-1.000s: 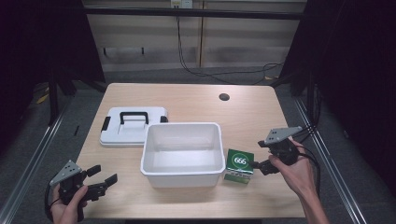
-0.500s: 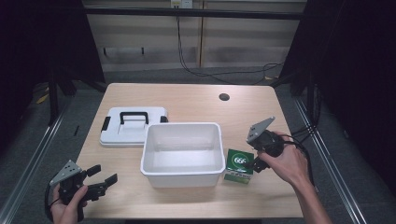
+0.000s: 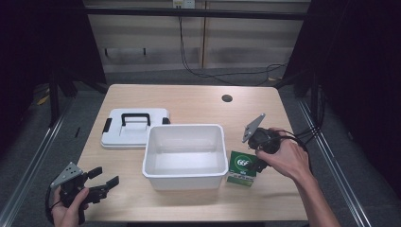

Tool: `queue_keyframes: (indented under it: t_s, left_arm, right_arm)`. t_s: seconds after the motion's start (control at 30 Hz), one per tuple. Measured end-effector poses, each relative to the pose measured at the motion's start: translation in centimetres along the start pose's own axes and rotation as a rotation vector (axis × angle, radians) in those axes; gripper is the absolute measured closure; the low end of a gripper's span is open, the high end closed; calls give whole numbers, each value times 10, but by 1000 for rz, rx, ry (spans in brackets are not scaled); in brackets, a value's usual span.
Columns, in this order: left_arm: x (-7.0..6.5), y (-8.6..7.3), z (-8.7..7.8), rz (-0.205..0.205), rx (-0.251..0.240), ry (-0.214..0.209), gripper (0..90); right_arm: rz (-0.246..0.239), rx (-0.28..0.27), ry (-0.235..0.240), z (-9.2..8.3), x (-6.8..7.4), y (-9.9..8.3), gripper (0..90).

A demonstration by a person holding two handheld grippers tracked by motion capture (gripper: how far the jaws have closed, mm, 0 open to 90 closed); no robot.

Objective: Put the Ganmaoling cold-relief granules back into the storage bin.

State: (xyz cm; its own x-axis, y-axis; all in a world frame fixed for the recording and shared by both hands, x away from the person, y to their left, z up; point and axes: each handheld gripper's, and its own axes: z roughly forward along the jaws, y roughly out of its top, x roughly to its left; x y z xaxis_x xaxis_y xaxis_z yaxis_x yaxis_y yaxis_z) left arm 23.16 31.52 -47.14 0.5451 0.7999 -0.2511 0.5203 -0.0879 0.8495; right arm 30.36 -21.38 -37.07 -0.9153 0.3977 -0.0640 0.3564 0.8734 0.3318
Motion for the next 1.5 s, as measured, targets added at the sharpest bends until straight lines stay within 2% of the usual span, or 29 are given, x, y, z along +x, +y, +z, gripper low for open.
queue_keyframes:
  t_s: [0.13,0.2,0.23,0.27,0.3,0.33,0.37,0.4,0.57,0.73,0.83,0.97,1.0,1.07,1.17,1.33,1.5]
  left_arm:
    - [0,0,1,-2,1,-1,161]
    - [0,0,0,-3,0,-5,161]
    - [0,0,0,-2,0,-3,161]
    - [0,0,0,-2,0,-3,161]
    - [1,0,0,-3,-1,-2,161]
    - [1,0,0,-3,-1,-2,161]
    - [0,0,1,-8,-4,-4,161]
    - [0,0,1,-1,0,-5,161]
    - [0,0,0,-2,0,-6,161]
    - [0,0,0,-2,0,-7,161]
    - [0,0,0,-2,0,-3,161]
    - [1,0,-1,-4,-5,6,161]
    - [1,0,-1,-4,-2,3,161]
    - [1,0,-1,-2,-3,4,161]
    - [0,0,-1,-2,-4,5,161]
    - [1,0,-1,-1,-5,9,161]
    - [0,0,-1,-5,-9,12,161]
  right_arm:
    - [-11,9,18,7,-2,5,104]
    - [-21,30,55,12,-5,10,95]
    - [-33,55,57,14,-5,11,91]
    - [-33,55,57,14,-5,11,91]
    - [-44,106,87,20,-3,13,89]
    - [-44,106,87,20,-3,13,89]
    - [-51,129,91,24,-4,15,89]
    - [-38,129,99,25,-4,15,89]
    - [-43,148,98,29,-7,16,89]
    - [-59,161,130,34,-6,18,89]
    - [-54,161,117,36,-8,19,90]
    - [-47,169,150,41,-9,16,89]
    - [-44,179,134,42,-8,16,89]
    - [-72,181,134,45,-6,16,89]
    - [-74,198,128,49,-5,16,89]
    - [-74,222,148,53,-5,15,115]
    - [-92,228,150,57,-7,16,121]
